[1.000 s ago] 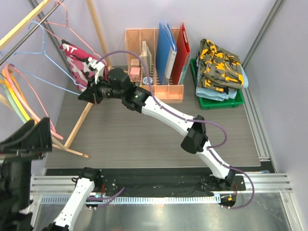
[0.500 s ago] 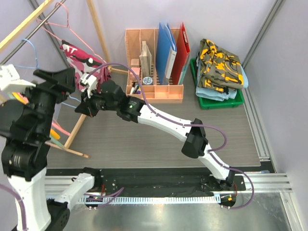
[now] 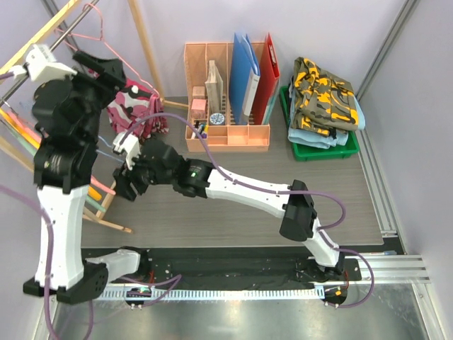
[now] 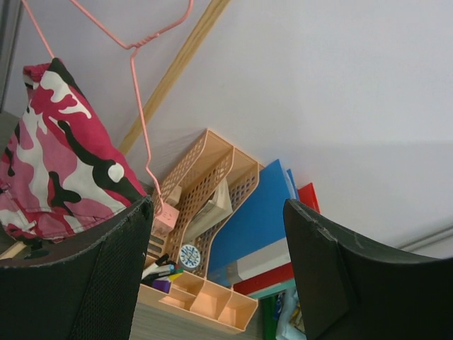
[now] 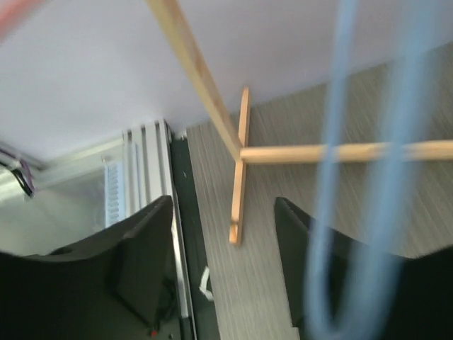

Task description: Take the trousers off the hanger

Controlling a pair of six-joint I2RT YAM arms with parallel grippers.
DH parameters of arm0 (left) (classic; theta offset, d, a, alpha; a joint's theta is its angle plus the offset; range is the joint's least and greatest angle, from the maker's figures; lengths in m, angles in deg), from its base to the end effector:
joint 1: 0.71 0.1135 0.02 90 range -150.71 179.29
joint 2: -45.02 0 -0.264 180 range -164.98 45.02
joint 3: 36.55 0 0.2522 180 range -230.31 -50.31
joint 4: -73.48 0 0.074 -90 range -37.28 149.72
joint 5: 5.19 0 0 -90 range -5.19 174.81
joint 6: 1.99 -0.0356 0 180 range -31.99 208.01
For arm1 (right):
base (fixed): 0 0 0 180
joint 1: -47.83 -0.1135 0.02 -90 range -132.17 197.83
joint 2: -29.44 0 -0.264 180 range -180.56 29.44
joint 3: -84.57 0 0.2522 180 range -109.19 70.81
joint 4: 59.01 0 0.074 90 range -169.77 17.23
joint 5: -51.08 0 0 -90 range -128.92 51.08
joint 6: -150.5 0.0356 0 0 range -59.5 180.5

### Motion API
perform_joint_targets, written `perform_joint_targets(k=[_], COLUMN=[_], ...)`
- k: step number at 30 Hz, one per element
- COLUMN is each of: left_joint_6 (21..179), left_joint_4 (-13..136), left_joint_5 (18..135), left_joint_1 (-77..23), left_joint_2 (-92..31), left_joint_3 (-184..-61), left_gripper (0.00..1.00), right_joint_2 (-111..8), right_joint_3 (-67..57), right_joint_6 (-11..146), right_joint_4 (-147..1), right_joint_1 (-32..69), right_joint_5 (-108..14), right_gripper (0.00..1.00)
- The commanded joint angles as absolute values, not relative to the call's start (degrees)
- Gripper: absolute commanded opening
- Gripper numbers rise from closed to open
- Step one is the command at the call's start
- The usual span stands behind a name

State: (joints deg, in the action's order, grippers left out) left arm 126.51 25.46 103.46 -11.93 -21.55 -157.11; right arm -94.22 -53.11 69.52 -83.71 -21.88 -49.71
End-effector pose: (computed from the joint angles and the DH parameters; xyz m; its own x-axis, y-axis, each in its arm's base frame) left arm 0.1694 -0.0220 0.5709 0.1593 -0.6329 -0.7577 -0.0364 0.7632 -0.6452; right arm 0.1734 0.4883 0.3741 -0.2179 -0.1453 -0.9651 -0.9629 0.1933 0.1883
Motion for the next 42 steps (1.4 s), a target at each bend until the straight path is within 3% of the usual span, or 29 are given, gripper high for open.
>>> perform_joint_targets(k=[1, 10, 16, 21, 29, 33, 39, 42], left_joint_6=[125.7, 126.4, 133.7, 139.8, 136.2, 131.0, 126.4, 123.3], left_joint_4=[29.8, 29.1, 23.6, 22.5, 37.3, 46.3, 60.8, 66.1], left_joint_5=[106.1, 112.0, 118.9, 115.6, 108.8, 106.4, 104.9, 104.8], left_joint_1=[-11.7, -11.7, -11.0, -6.6, -2.6, -2.6, -2.6, -2.6], left_joint_2=[-26.3, -38.2, -46.8, -53.6, -57.4, -57.8, -53.3, -50.4], left_joint_3=[-160.0, -166.7, -173.1, -175.2, -167.7, -164.9, -153.0, -148.4], left_gripper=[0.75, 0.74, 0.74, 0.68, 0.63, 0.35, 0.08, 0.03], right_joint_2=[-88.9, -64.1, -44.3, -30.8, -23.0, -21.9, -24.1, -26.5], right_joint_3=[-48.5, -20.8, -2.3, 7.9, 15.1, 16.9, 17.8, 17.5], right_joint_6=[70.5, 75.7, 76.5, 76.5, 73.4, 72.3, 70.4, 69.7], right_joint_4=[-86.2, -84.3, -84.6, -85.2, -88.5, -88.7, -88.1, -87.5], right_joint_1=[-22.3, -18.0, -13.4, -11.9, -11.3, -11.2, -11.3, -11.2], right_joint_5=[-44.6, -28.3, -24.3, -21.8, -17.6, -16.9, -15.9, -16.2], right_gripper=[0.74, 0.98, 0.99, 1.00, 1.00, 1.00, 1.00, 1.00])
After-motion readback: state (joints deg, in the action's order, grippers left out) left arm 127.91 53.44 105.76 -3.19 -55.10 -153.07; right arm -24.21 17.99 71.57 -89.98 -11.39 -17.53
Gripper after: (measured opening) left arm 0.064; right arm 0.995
